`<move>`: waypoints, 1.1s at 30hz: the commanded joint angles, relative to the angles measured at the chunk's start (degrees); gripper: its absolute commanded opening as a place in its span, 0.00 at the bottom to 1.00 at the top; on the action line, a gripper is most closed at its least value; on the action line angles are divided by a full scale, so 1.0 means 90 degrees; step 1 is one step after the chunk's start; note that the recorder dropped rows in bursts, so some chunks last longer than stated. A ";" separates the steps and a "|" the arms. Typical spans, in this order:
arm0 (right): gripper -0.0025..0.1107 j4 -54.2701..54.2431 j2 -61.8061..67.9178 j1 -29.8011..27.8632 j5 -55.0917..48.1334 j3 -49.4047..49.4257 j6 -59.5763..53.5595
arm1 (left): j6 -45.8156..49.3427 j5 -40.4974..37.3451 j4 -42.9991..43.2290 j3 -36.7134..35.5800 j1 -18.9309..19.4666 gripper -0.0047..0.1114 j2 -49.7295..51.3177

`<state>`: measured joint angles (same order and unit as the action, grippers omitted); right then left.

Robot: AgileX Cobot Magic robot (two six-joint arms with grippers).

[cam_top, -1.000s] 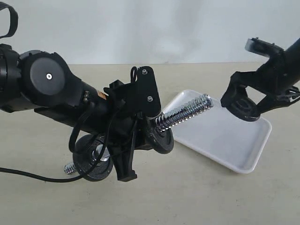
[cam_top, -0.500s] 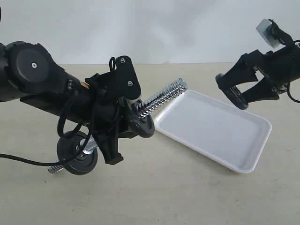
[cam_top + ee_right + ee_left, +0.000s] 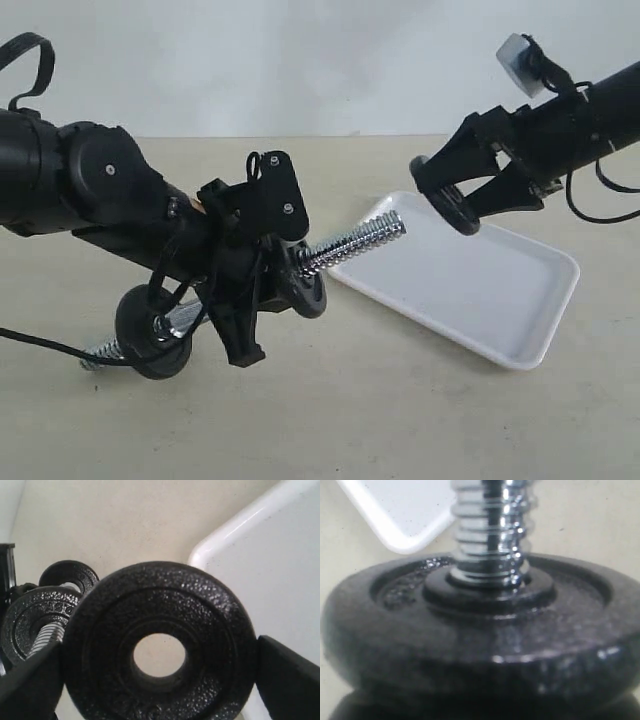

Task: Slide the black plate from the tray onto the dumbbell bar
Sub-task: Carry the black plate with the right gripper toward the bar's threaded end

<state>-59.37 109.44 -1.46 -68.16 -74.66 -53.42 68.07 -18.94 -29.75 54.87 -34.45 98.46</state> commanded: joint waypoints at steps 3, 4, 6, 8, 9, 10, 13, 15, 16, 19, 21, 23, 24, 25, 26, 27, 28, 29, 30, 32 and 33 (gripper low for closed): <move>0.02 -0.0264 -0.0176 0.0225 -0.0200 -0.0033 0.0043 | -0.0038 0.0983 -0.0191 0.0192 0.0023 0.08 -0.0218; 0.02 -0.0274 -0.0186 0.0226 -0.0200 -0.0033 0.0057 | -0.0038 0.1049 -0.0191 0.0192 0.0023 0.08 -0.0218; 0.02 -0.0395 -0.0186 0.0226 -0.0200 -0.0033 0.0086 | -0.0038 0.1092 -0.0191 0.0192 0.0069 0.08 -0.0218; 0.02 -0.0506 -0.0201 0.0226 -0.0200 -0.0033 0.0118 | -0.0038 0.1096 -0.0191 0.0192 0.0182 0.08 -0.0218; 0.02 -0.0539 -0.0217 0.0226 -0.0200 -0.0033 0.0159 | -0.0038 0.1096 -0.0191 0.0192 0.0243 0.08 -0.0218; 0.02 -0.0540 -0.0260 0.0226 -0.0200 -0.0033 0.0159 | -0.0038 0.1096 -0.0191 0.0192 0.0314 0.08 -0.0218; 0.02 -0.0550 -0.0420 0.0226 -0.0200 -0.0033 0.0186 | -0.0068 0.1096 -0.0212 0.0192 0.0463 0.08 -0.0218; 0.02 -0.0554 -0.0602 0.0226 -0.0200 -0.0033 0.0234 | -0.0087 0.1096 -0.0230 0.0192 0.0514 0.08 -0.0218; 0.02 -0.0554 -0.0700 0.0226 -0.0200 -0.0033 0.0272 | -0.0087 0.1110 -0.0230 0.0192 0.0512 0.08 -0.0218; 0.02 -0.0554 -0.0949 0.0226 -0.0200 -0.0033 0.0358 | -0.0087 0.1168 -0.0257 0.0192 0.0512 0.08 -0.0218; 0.02 -0.0566 -0.1066 0.0226 -0.0200 -0.0033 0.0408 | -0.0134 0.1168 -0.0315 0.0192 0.0512 0.08 -0.0218; 0.02 -0.0566 -0.1092 0.0226 -0.0200 -0.0033 0.0469 | -0.0206 0.1179 -0.0315 0.0192 0.0512 0.08 -0.0218; 0.02 -0.0566 -0.1092 0.0239 -0.0200 -0.0033 0.0501 | -0.0234 0.1207 -0.0327 0.0192 0.0512 0.08 -0.0218; 0.02 -0.0566 -0.1092 0.0239 -0.0200 -0.0033 0.0565 | -0.0234 0.1220 -0.0369 0.0192 0.0512 0.08 -0.0218; 0.02 -0.0581 -0.1092 0.0239 -0.0200 -0.0033 0.0592 | -0.0234 0.1254 -0.0450 0.0192 0.0512 0.08 -0.0218; 0.02 -0.0629 -0.1092 0.0239 -0.0200 -0.0033 0.0612 | -0.0234 0.1285 -0.0540 0.0192 0.0512 0.08 -0.0218; 0.02 -0.0688 -0.1092 0.0239 -0.0200 -0.0033 0.0612 | -0.0234 0.1288 -0.0597 0.0192 0.0512 0.08 -0.0218; 0.02 -0.0759 -0.1092 0.0239 -0.0200 -0.0033 0.0612 | -0.0234 0.1288 -0.0597 0.0192 0.0512 0.08 -0.0218; 0.02 -0.0859 -0.1092 0.0239 -0.0200 -0.0033 0.0599 | -0.0234 0.1288 -0.0599 0.0203 0.0512 0.08 -0.0218; 0.02 -0.0938 -0.1092 0.0239 -0.0200 -0.0033 0.0599 | -0.0234 0.1315 -0.0599 0.0203 0.0512 0.08 -0.0218; 0.02 -0.0968 -0.1092 0.0239 -0.0200 -0.0033 0.0599 | -0.0234 0.1329 -0.0599 0.0203 0.0512 0.08 -0.0218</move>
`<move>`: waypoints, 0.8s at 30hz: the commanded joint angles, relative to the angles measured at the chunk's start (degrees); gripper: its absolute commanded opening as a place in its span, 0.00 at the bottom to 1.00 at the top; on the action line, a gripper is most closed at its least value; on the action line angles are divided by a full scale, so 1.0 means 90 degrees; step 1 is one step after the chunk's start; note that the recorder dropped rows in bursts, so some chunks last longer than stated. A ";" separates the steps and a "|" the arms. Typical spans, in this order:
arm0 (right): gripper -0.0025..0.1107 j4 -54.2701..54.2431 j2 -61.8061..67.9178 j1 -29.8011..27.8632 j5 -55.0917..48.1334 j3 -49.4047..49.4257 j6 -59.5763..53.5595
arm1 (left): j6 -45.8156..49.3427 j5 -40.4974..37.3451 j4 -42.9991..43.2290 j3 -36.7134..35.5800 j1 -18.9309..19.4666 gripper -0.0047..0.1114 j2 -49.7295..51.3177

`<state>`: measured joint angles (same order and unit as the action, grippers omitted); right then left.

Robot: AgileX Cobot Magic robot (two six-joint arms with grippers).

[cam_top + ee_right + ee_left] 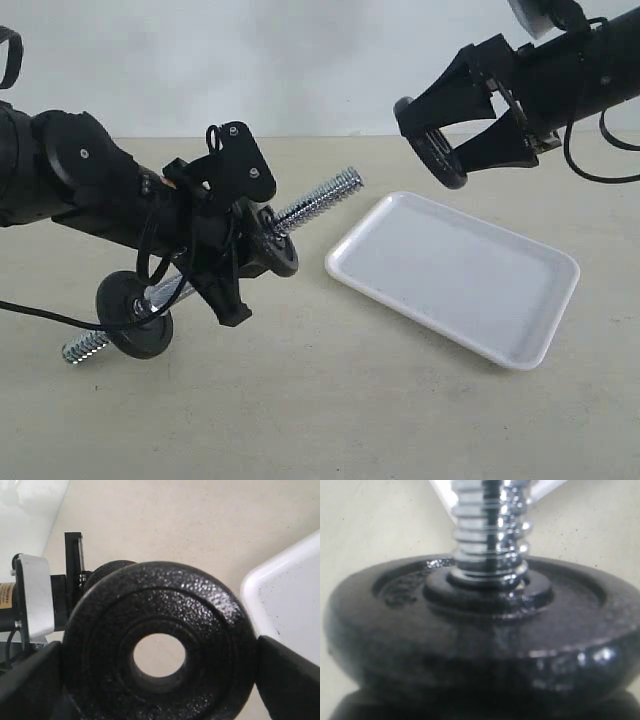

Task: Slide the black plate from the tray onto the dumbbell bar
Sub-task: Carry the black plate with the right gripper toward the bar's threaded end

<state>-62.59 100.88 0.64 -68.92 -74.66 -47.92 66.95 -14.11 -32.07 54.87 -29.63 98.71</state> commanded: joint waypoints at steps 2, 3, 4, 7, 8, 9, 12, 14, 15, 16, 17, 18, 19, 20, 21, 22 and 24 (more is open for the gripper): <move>0.02 -0.0692 -0.0141 0.0006 -0.0116 -0.0033 0.0003 | -0.0110 0.0791 -0.0370 0.0203 -0.0023 0.08 -0.0246; 0.02 -0.0733 -0.0141 0.0006 -0.0116 -0.0033 0.0011 | -0.0110 0.0804 -0.0418 0.0203 -0.0023 0.08 -0.0246; 0.02 -0.0734 -0.0141 0.0029 -0.0116 -0.0033 0.0011 | -0.0110 0.0804 -0.0455 0.0203 -0.0023 0.08 -0.0246; 0.02 -0.0675 -0.0126 0.0200 -0.0116 -0.0033 0.0011 | -0.0110 0.0903 -0.0578 0.0203 -0.0038 0.08 -0.0246; 0.02 -0.0663 -0.0099 0.0301 -0.0116 -0.0033 0.0030 | -0.0110 0.0901 -0.0606 0.0203 -0.0049 0.08 -0.0246; 0.02 -0.0662 -0.0067 0.0413 -0.0116 -0.0033 0.0047 | -0.0110 0.0901 -0.0621 0.0203 -0.0080 0.08 -0.0246; 0.02 -0.0662 0.0031 0.0681 -0.0116 -0.0033 0.0021 | -0.0110 0.0917 -0.0621 0.0203 -0.0182 0.08 -0.0246; 0.02 -0.0662 0.0046 0.0743 -0.0116 -0.0033 0.0005 | -0.0110 0.0917 -0.0621 0.0203 -0.0246 0.08 -0.0246; 0.02 -0.0662 0.0046 0.0743 -0.0116 -0.0033 0.0005 | -0.0110 0.0917 -0.0621 0.0203 -0.0261 0.08 -0.0246; 0.02 -0.0662 0.0046 0.0743 -0.0116 -0.0033 0.0005 | -0.0110 0.0917 -0.0621 0.0203 -0.0261 0.08 -0.0246; 0.02 -0.0662 0.0046 0.0743 -0.0116 -0.0033 0.0005 | -0.0110 0.0901 -0.0646 0.0203 -0.0260 0.08 -0.0246; 0.02 -0.0662 0.0046 0.0744 -0.0116 -0.0033 0.0017 | -0.0110 0.0901 -0.0690 0.0203 -0.0260 0.08 -0.0246; 0.02 -0.0677 0.0046 0.0744 -0.0116 -0.0033 0.0029 | -0.0110 0.0901 -0.0706 0.0203 -0.0260 0.08 -0.0246; 0.02 -0.0677 0.0046 0.0744 -0.0116 -0.0033 0.0029 | -0.0110 0.0901 -0.0717 0.0203 -0.0260 0.08 -0.0246; 0.02 -0.0677 0.0046 0.0744 -0.0116 -0.0033 0.0045 | -0.0110 0.0901 -0.0717 0.0203 -0.0260 0.08 -0.0246; 0.02 -0.0677 0.0046 0.0744 -0.0116 -0.0033 0.0045 | -0.0110 0.0901 -0.0717 0.0203 -0.0260 0.08 -0.0246; 0.02 -0.0658 0.0046 0.0744 -0.0116 -0.0033 0.0045 | -0.0110 0.0901 -0.0717 0.0203 -0.0260 0.08 -0.0246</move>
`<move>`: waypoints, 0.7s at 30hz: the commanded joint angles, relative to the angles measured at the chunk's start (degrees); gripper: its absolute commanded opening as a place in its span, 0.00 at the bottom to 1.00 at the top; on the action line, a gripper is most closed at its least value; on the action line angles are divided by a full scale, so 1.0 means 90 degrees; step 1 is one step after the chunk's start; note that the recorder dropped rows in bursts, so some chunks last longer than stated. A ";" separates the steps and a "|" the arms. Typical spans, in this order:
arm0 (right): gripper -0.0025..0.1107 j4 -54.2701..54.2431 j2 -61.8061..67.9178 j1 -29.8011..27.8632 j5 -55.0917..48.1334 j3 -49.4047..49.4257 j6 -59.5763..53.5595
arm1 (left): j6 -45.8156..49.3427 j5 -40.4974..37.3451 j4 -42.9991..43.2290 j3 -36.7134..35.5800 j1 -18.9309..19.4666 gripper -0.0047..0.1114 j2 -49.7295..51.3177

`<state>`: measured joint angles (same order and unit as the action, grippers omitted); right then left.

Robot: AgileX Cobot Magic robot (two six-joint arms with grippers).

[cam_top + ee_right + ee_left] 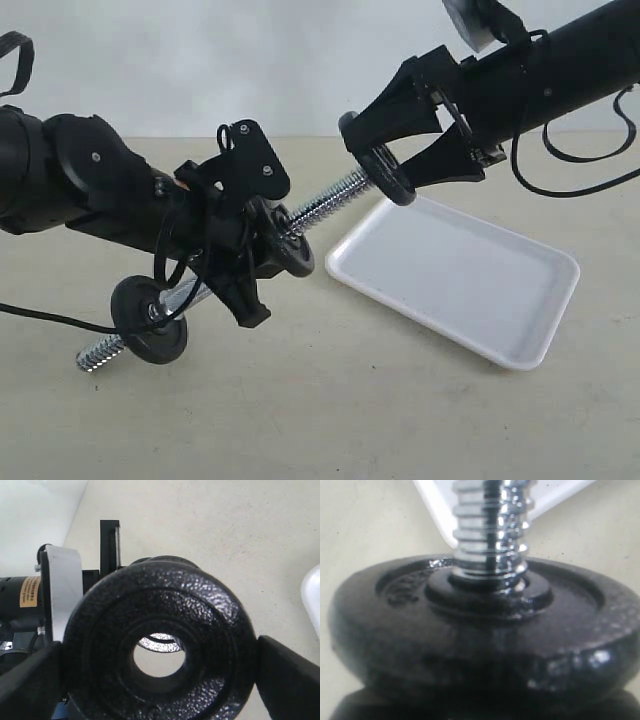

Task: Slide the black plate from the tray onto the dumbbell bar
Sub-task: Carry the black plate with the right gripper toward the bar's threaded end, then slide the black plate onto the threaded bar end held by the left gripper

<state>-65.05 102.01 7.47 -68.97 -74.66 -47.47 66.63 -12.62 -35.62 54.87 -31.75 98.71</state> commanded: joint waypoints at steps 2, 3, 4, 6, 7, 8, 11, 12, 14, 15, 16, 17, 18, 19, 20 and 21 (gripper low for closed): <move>0.02 -0.0359 -0.0080 -0.0015 -0.0110 -0.0033 -0.0005 | -0.0074 0.0723 -0.0324 0.0203 -0.0024 0.08 -0.0246; 0.02 -0.0362 -0.0080 -0.0015 -0.0110 -0.0033 -0.0005 | -0.0074 0.0683 -0.0324 0.0203 -0.0024 0.08 -0.0246; 0.02 -0.0362 -0.0080 -0.0015 -0.0110 -0.0033 -0.0005 | -0.0074 0.0680 -0.0324 0.0203 -0.0024 0.08 -0.0246; 0.02 -0.0362 -0.0080 -0.0015 -0.0110 -0.0033 -0.0005 | -0.0074 0.0634 -0.0324 0.0203 -0.0024 0.08 -0.0246; 0.02 -0.0362 -0.0080 -0.0015 -0.0110 -0.0033 -0.0005 | -0.0074 0.0634 -0.0324 0.0203 -0.0024 0.08 -0.0246; 0.02 -0.0356 -0.0080 -0.0015 -0.0110 -0.0033 -0.0005 | -0.0074 0.0611 -0.0324 0.0203 -0.0024 0.08 -0.0246; 0.02 -0.0342 -0.0080 -0.0015 -0.0110 -0.0033 -0.0005 | -0.0074 0.0564 -0.0324 0.0203 -0.0024 0.08 -0.0246; 0.02 -0.0342 -0.0080 -0.0015 -0.0070 -0.0033 -0.0005 | -0.0074 0.0524 -0.0339 0.0203 -0.0024 0.08 -0.0246; 0.02 -0.0300 -0.0080 -0.0015 0.0039 -0.0033 -0.0005 | -0.0074 0.0525 -0.0404 0.0203 -0.0024 0.08 -0.0246; 0.02 -0.0272 -0.0080 -0.0015 0.0051 -0.0033 -0.0005 | -0.0074 0.0525 -0.0417 0.0203 -0.0024 0.08 -0.0246; 0.02 -0.0204 -0.0080 -0.0015 0.0068 -0.0033 -0.0005 | -0.0074 0.0525 -0.0417 0.0203 -0.0024 0.08 -0.0246; 0.02 -0.0114 -0.0080 -0.0015 0.0098 -0.0033 -0.0005 | -0.0074 0.0525 -0.0417 0.0203 -0.0024 0.08 -0.0246; 0.02 -0.0016 -0.0080 -0.0015 0.0117 -0.0033 0.0011 | -0.0074 0.0525 -0.0450 0.0203 -0.0024 0.08 -0.0246; 0.02 0.0070 -0.0080 -0.0015 0.0146 -0.0033 0.0069 | -0.0074 0.0513 -0.0450 0.0203 -0.0024 0.08 -0.0246; 0.02 0.0107 -0.0080 -0.0015 0.0178 -0.0033 0.0114 | -0.0074 0.0492 -0.0450 0.0203 -0.0024 0.08 -0.0246; 0.02 0.0119 -0.0080 -0.0015 0.0189 -0.0033 0.0115 | -0.0074 0.0467 -0.0450 0.0203 -0.0024 0.08 -0.0246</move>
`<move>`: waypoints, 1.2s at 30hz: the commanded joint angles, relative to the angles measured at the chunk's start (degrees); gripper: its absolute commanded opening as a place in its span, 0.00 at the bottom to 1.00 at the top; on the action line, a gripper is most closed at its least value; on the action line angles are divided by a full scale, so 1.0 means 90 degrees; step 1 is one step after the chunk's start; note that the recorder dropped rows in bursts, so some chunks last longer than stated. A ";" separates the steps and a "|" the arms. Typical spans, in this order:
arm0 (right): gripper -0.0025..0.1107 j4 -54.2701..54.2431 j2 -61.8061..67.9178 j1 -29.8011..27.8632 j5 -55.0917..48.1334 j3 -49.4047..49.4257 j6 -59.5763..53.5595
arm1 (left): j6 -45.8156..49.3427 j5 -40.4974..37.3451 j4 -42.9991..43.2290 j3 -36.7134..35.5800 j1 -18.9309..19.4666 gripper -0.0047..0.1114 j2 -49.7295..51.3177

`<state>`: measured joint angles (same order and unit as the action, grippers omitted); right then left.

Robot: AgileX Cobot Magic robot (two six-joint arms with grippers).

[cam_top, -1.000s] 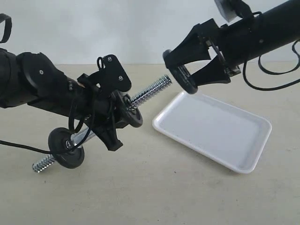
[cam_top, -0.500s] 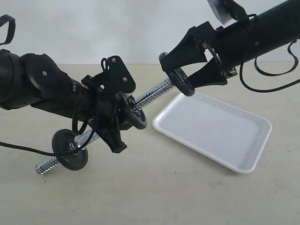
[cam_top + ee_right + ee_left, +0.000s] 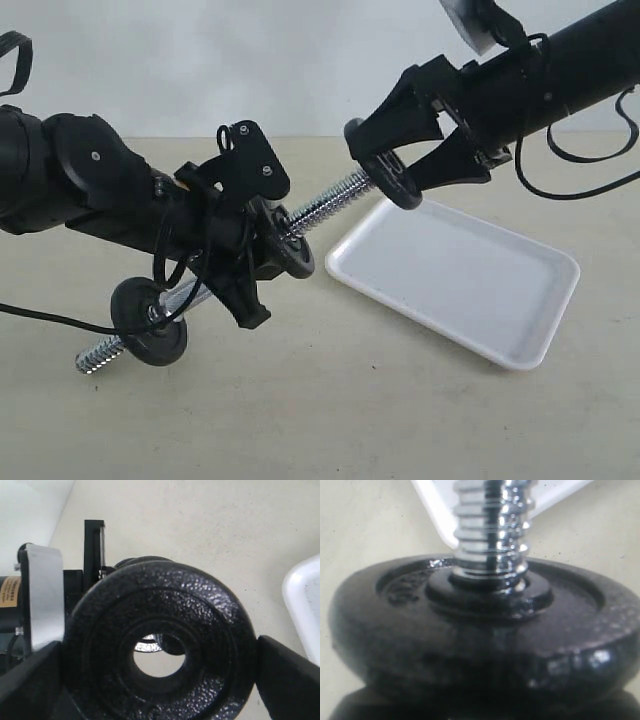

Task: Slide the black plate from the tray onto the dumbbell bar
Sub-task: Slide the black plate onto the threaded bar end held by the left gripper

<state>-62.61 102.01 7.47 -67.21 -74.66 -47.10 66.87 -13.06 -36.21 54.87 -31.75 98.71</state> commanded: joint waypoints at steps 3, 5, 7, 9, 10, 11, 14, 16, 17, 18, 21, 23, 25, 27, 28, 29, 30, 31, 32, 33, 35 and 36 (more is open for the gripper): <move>0.02 -0.0175 -0.0080 -0.0015 -0.0008 -0.0033 0.0103 | -0.0101 0.0516 -0.0383 0.0203 -0.0024 0.08 -0.0246; 0.02 -0.0175 -0.0080 -0.0015 -0.0008 -0.0033 0.0136 | -0.0101 0.0516 -0.0383 0.0203 -0.0024 0.08 -0.0246; 0.02 -0.0175 -0.0080 -0.0015 -0.0008 -0.0033 0.0175 | -0.0101 0.0506 -0.0383 0.0203 -0.0028 0.08 -0.0246; 0.02 -0.0175 -0.0080 -0.0015 -0.0061 -0.0033 0.0231 | -0.0101 0.0504 -0.0400 0.0203 -0.0028 0.08 -0.0246; 0.02 -0.0175 -0.0080 -0.0015 -0.0109 -0.0033 0.0244 | -0.0101 0.0493 -0.0412 0.0203 -0.0028 0.08 -0.0246; 0.02 -0.0175 -0.0080 -0.0015 -0.0142 -0.0033 0.0244 | -0.0101 0.0493 -0.0425 0.0203 -0.0028 0.08 -0.0246; 0.02 -0.0175 -0.0080 -0.0015 -0.0233 -0.0033 0.0259 | -0.0101 0.0476 -0.0425 0.0203 -0.0028 0.08 -0.0246; 0.02 -0.0211 -0.0080 -0.0015 -0.0258 -0.0033 0.0259 | -0.0101 0.0452 -0.0425 0.0203 -0.0058 0.08 -0.0246; 0.02 -0.0229 -0.0080 -0.0015 -0.0257 -0.0033 0.0259 | -0.0101 0.0452 -0.0425 0.0203 -0.0068 0.08 -0.0246; 0.02 -0.0246 -0.0080 -0.0015 -0.0257 -0.0033 0.0259 | -0.0101 0.0452 -0.0425 0.0203 -0.0094 0.08 -0.0246; 0.02 -0.0322 -0.0080 -0.0015 -0.0257 -0.0033 0.0259 | -0.0101 0.0452 -0.0425 0.0203 -0.0195 0.08 -0.0246; 0.02 -0.0399 -0.0080 -0.0015 -0.0243 -0.0033 0.0259 | -0.0101 0.0466 -0.0425 0.0203 -0.0259 0.08 -0.0246; 0.02 -0.0416 -0.0080 -0.0015 -0.0243 -0.0033 0.0259 | -0.0101 0.0499 -0.0425 0.0203 -0.0322 0.08 -0.0246; 0.02 -0.0391 -0.0080 -0.0015 -0.0205 -0.0033 0.0259 | -0.0101 0.0515 -0.0425 0.0203 -0.0361 0.08 -0.0246; 0.02 -0.0372 -0.0080 -0.0015 -0.0178 -0.0033 0.0259 | -0.0101 0.0513 -0.0425 0.0203 -0.0374 0.08 -0.0246; 0.02 -0.0357 -0.0080 -0.0015 -0.0178 -0.0033 0.0259 | -0.0101 0.0513 -0.0425 0.0203 -0.0386 0.08 -0.0246; 0.02 -0.0357 -0.0080 -0.0015 -0.0178 -0.0033 0.0259 | -0.0101 0.0513 -0.0425 0.0203 -0.0386 0.08 -0.0246; 0.02 -0.0345 -0.0080 -0.0015 -0.0178 -0.0033 0.0259 | -0.0101 0.0513 -0.0425 0.0203 -0.0386 0.08 -0.0246; 0.02 -0.0345 -0.0080 -0.0015 -0.0178 -0.0033 0.0259 | -0.0101 0.0570 -0.0425 0.0203 -0.0384 0.08 -0.0246; 0.02 -0.0344 -0.0080 -0.0015 -0.0198 -0.0033 0.0259 | -0.0101 0.0600 -0.0425 0.0203 -0.0384 0.08 -0.0246; 0.02 -0.0329 -0.0080 -0.0015 -0.0223 -0.0033 0.0259 | -0.0053 0.0639 -0.0425 0.0203 -0.0384 0.08 -0.0258; 0.02 -0.0317 -0.0080 -0.0015 -0.0238 -0.0033 0.0259 | -0.0018 0.0652 -0.0425 0.0203 -0.0384 0.08 -0.0284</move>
<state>-62.01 102.15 7.36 -68.17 -74.66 -44.55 66.39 -13.27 -37.20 54.87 -34.26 98.71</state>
